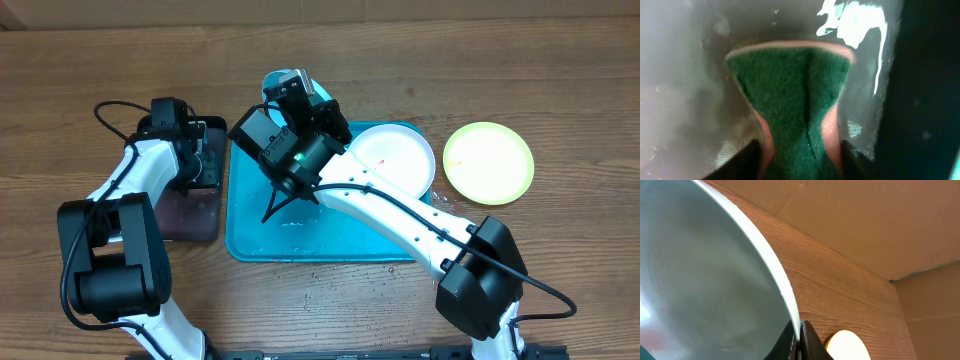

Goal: Clean dirty plates on tray and stack at the side

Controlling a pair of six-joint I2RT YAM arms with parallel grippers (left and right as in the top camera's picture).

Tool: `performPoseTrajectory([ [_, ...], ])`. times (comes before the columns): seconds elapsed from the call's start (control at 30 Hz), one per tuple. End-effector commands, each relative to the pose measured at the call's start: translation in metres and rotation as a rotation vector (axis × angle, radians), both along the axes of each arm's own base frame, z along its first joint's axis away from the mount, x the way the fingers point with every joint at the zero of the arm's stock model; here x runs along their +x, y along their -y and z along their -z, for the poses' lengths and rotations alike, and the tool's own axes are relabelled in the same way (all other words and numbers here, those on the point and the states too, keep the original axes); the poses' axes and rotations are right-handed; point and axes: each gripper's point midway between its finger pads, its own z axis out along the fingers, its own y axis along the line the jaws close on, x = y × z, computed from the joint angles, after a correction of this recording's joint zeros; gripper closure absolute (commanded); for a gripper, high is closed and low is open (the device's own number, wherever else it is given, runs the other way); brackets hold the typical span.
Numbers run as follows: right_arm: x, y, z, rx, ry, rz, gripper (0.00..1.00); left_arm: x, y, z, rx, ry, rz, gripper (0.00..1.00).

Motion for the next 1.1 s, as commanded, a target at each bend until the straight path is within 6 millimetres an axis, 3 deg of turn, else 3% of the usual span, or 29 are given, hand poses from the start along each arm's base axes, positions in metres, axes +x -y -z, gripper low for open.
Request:
performPoseTrajectory([
  [0.0, 0.0, 0.0, -0.018, 0.033, 0.042, 0.008, 0.96, -0.003, -0.005, -0.005, 0.012, 0.005, -0.003, 0.61],
  [0.13, 0.0, 0.0, -0.018, 0.033, 0.042, 0.008, 0.96, -0.005, -0.005, -0.005, 0.013, 0.001, -0.004, 0.93],
  [0.3, 0.0, 0.0, -0.018, 0.033, 0.042, 0.008, 0.96, -0.005, -0.017, -0.007, 0.075, 0.001, -0.043, 0.96],
  [0.47, 0.001, 0.0, -0.018, 0.036, 0.044, 0.008, 0.96, 0.005, -0.024, -0.027, 0.106, 0.033, -0.069, 0.96],
  [0.5, 0.001, 0.0, -0.019, 0.037, 0.045, 0.008, 0.96, 0.008, -0.024, -0.032, 0.105, 0.042, -0.069, 0.94],
  [0.57, 0.0, 0.0, -0.02, 0.041, 0.048, 0.008, 0.96, 0.011, -0.022, -0.041, 0.091, 0.055, -0.066, 0.54],
  [0.6, 0.0, 0.0, -0.021, 0.042, 0.049, 0.008, 0.96, 0.012, -0.02, -0.043, 0.081, 0.059, -0.063, 0.39],
  [0.63, 0.0, 0.0, -0.022, 0.044, 0.05, 0.008, 0.96, 0.013, -0.018, -0.044, 0.068, 0.061, -0.06, 0.32],
  [0.73, 0.0, 0.001, -0.022, 0.037, 0.048, 0.007, 0.96, 0.011, -0.01, -0.041, 0.023, 0.051, -0.049, 0.32],
  [0.83, 0.004, 0.016, -0.031, 0.045, 0.116, 0.081, 0.96, 0.006, -0.009, -0.04, 0.019, 0.031, -0.048, 0.34],
  [0.93, 0.003, 0.004, -0.013, 0.161, 0.004, 0.029, 0.96, 0.004, -0.008, -0.039, 0.019, 0.025, -0.048, 0.33],
  [1.07, 0.009, 0.019, -0.013, 0.214, 0.028, 0.097, 0.96, 0.005, -0.005, -0.039, -0.001, 0.026, -0.043, 0.34],
])
